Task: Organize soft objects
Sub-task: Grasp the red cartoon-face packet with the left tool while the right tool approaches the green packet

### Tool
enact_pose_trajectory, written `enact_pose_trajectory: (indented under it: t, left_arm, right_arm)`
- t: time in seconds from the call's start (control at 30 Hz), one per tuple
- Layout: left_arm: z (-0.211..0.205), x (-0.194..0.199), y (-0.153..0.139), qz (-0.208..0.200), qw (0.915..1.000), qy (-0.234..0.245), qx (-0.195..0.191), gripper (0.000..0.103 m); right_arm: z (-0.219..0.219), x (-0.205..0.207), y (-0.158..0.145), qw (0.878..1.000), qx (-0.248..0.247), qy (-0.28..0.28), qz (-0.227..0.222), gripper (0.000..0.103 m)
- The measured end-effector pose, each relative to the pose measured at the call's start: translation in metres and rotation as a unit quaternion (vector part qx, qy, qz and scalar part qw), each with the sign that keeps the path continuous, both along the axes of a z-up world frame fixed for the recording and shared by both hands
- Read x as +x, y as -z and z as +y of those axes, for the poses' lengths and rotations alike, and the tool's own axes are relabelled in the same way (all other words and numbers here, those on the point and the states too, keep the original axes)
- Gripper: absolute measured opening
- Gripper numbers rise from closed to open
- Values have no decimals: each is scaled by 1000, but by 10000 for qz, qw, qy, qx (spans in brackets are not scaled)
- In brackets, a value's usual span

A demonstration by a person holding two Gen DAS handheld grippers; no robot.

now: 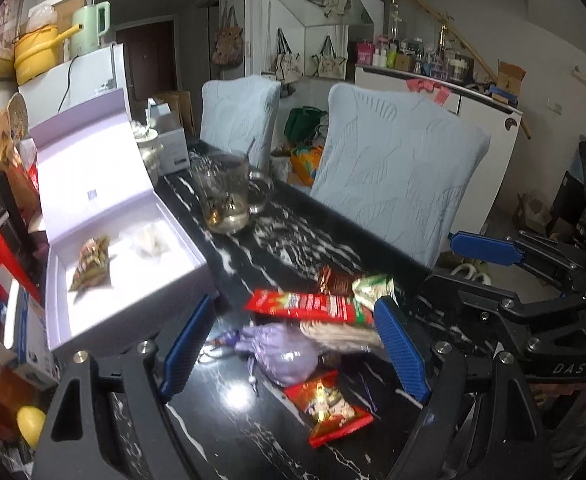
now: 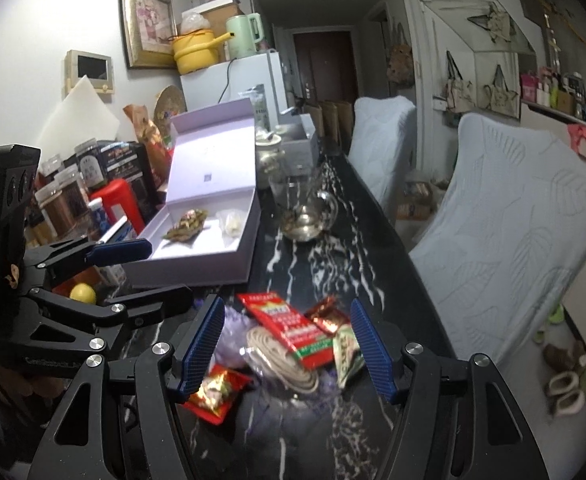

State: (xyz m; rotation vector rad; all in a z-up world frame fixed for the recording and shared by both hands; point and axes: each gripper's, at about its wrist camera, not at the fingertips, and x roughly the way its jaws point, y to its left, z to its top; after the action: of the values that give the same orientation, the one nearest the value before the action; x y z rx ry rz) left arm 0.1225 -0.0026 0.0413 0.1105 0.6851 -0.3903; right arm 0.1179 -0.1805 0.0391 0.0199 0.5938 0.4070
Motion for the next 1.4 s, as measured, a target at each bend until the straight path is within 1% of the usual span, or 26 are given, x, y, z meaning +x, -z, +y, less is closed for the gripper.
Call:
enact_pose_trajectory:
  t: [0.27,0.53,0.67,0.93,1.0,1.1,1.17,1.2,1.23,1.27,1.3,1.33,1.4]
  left_arm:
    - [-2,0,40,624,9980,0,-91,82]
    - [-7,-7,70,945,9955,0,-98,82]
    - [-10,-7,87,1203,9927,24,-108,82]
    - [-11,-1,102,1354,9903,-134,-266,82]
    - [-12,1,106,1386,9899,-189,-248,82]
    - [-16,0,107,1228,9922,-204,-110,81]
    - [-18,-2,107,1140,9933,-166,-71,73]
    - [-19,-3,107,1098,9938,-165,-30,71]
    - [-19,-3,107,1066,9942,-160,-3,66]
    - [-20,-4,108,1004,9948,-138,34,56]
    - [-20,-5,107,959,9953,-128,69,51]
    - [-20,-5,107,947,9954,-109,80,52]
    - [-17,-4,107,982,9951,-54,-58,52]
  right_arm:
    - [-6,-10,28,9997,61,108,186,66]
    - [-10,-13,53,9987,132,171,466,66]
    - [-13,-11,65,9976,185,199,635,66]
    - [-23,-7,74,9964,194,385,737,66]
    - [-24,-6,75,9962,201,398,743,66]
    - [-25,-4,75,9962,192,401,746,66]
    - [-25,-4,76,9962,197,402,748,66]
    - [-25,-3,76,9961,204,401,758,66]
    - [-25,-4,76,9961,202,402,758,66]
    - [-25,-4,76,9960,208,406,765,66]
    - [-25,-3,76,9960,211,405,769,66]
    - [-25,-2,76,9960,219,403,772,66]
    - [-25,-1,77,9959,233,398,775,66]
